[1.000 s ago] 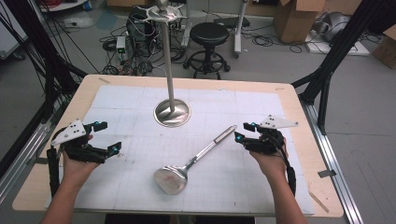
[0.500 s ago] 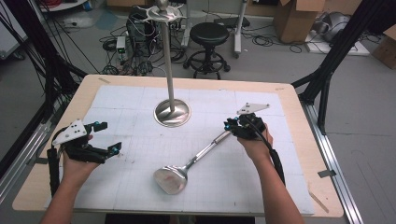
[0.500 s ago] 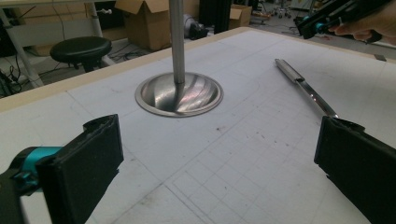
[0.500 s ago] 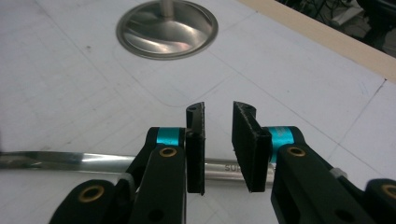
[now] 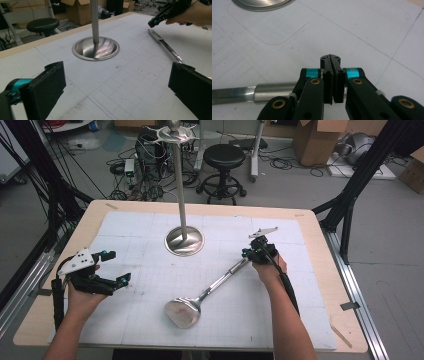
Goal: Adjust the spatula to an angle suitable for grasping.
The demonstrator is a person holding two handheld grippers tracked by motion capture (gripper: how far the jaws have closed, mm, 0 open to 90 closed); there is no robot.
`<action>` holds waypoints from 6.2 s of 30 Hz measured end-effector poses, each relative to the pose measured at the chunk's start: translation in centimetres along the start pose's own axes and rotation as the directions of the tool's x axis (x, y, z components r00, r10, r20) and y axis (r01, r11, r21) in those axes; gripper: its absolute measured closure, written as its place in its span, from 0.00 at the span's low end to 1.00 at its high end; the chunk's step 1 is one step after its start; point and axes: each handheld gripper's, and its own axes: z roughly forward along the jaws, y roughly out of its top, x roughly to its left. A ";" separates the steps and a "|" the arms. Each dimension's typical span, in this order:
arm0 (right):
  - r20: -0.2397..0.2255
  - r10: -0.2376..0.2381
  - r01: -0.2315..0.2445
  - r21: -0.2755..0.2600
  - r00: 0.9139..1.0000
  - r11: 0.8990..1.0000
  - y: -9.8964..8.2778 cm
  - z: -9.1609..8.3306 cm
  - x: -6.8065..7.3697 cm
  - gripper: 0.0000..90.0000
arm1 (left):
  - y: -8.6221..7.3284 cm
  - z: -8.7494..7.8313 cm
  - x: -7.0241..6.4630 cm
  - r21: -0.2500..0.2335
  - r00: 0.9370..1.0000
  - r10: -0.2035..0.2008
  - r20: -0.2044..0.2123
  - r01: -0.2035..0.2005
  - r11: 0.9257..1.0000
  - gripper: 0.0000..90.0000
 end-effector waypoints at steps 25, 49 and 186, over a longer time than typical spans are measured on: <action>-0.003 0.080 -0.080 0.042 0.997 0.996 -0.7 1.3 -1.2 1.00 | -0.1 0.5 -0.3 0.021 1.000 0.005 0.013 -0.005 1.000 0.02; -0.069 0.095 -0.089 0.089 0.993 0.992 -5.7 -2.9 -0.4 1.00 | 0.1 0.7 -0.7 0.014 1.000 0.015 0.028 -0.016 1.000 0.02; -0.262 -0.162 0.101 -0.230 0.951 0.968 -6.5 -9.4 4.1 0.23 | 0.2 1.0 -0.6 -0.004 0.998 0.011 0.056 -0.011 1.000 0.02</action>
